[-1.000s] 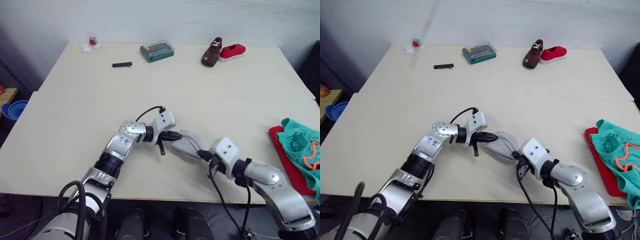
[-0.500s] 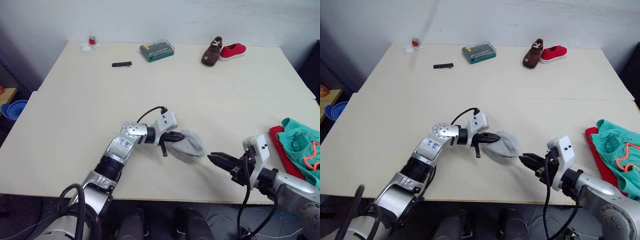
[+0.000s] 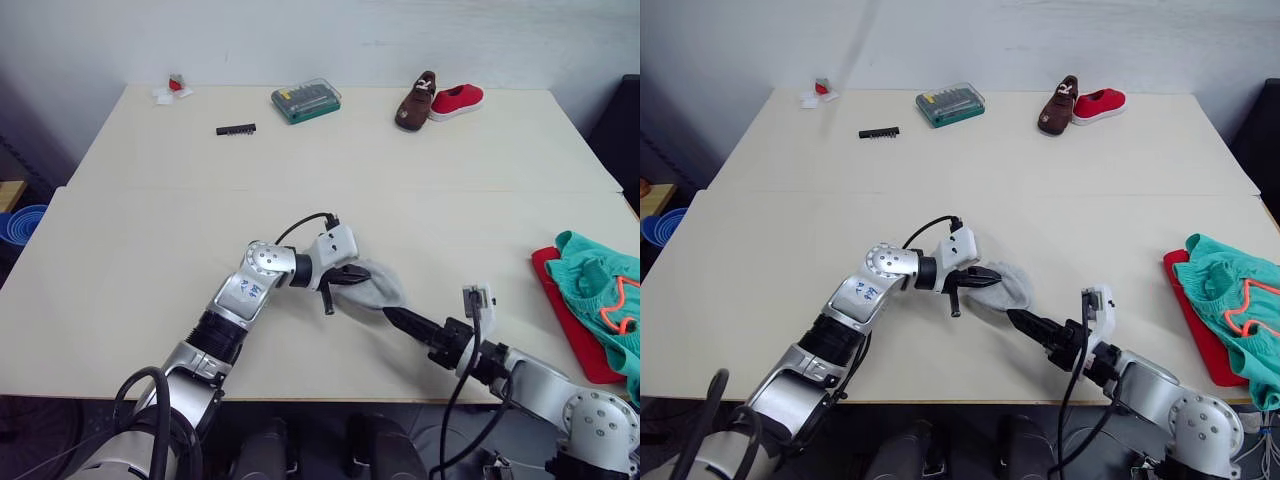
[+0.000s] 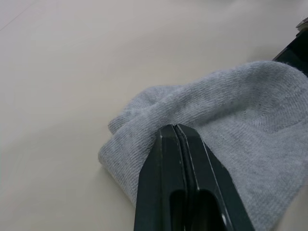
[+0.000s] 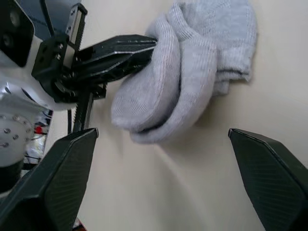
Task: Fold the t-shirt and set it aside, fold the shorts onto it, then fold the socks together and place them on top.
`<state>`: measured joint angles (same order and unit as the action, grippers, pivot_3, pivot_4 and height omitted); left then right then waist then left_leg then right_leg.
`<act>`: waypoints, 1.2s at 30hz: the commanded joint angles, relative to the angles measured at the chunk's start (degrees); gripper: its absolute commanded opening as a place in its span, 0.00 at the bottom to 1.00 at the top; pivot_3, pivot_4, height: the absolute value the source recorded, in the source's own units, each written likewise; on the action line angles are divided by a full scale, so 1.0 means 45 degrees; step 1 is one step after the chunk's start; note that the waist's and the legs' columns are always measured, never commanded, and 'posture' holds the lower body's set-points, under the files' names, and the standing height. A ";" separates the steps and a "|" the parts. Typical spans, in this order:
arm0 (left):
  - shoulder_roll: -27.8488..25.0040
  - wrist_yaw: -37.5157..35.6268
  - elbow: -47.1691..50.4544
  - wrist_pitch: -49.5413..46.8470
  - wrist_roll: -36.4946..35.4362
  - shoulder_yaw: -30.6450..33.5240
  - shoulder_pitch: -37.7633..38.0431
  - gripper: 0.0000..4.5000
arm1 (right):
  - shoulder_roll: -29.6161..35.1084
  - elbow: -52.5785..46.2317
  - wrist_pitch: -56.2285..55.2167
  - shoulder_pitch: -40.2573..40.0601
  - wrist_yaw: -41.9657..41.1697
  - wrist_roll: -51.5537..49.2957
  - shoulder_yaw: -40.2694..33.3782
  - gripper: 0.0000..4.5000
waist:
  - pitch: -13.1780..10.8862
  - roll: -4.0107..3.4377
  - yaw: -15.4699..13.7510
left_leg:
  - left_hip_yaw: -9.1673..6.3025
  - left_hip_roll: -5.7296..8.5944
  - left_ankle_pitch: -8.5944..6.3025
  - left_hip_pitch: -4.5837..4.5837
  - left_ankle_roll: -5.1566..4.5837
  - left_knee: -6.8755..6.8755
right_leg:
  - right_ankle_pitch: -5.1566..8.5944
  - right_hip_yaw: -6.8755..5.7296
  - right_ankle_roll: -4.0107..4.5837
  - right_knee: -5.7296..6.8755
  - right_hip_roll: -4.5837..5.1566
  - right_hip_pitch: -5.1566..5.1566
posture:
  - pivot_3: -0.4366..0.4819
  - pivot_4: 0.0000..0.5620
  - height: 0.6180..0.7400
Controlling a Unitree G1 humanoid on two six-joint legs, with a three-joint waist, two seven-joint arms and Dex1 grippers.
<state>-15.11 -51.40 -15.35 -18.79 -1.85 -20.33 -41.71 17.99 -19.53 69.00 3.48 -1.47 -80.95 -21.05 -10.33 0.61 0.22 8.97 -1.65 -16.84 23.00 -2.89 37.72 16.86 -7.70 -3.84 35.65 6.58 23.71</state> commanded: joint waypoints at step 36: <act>-0.0532 -0.0247 0.0849 -0.0878 -0.2185 0.2689 0.0443 0.13 | -0.0167 0.3312 -0.0819 0.2931 -0.0460 0.2168 0.1054 0.01 | 0.0082 0.0088 0.0254 | 0.0004 -0.0001 0.0025 -0.0114 0.0034 -0.0063 | -0.0004 0.0025 0.0006 0.0008 0.0017 -0.0069 | 0.48 0.27 1.00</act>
<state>-16.71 -50.13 -15.48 -22.27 -7.84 -10.79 -39.74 15.37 -4.04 64.35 18.70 -4.59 -71.09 -14.02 -9.96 1.00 1.36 8.99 -1.65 -16.72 22.53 -2.72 37.42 16.84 -7.60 -3.81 35.66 6.65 23.43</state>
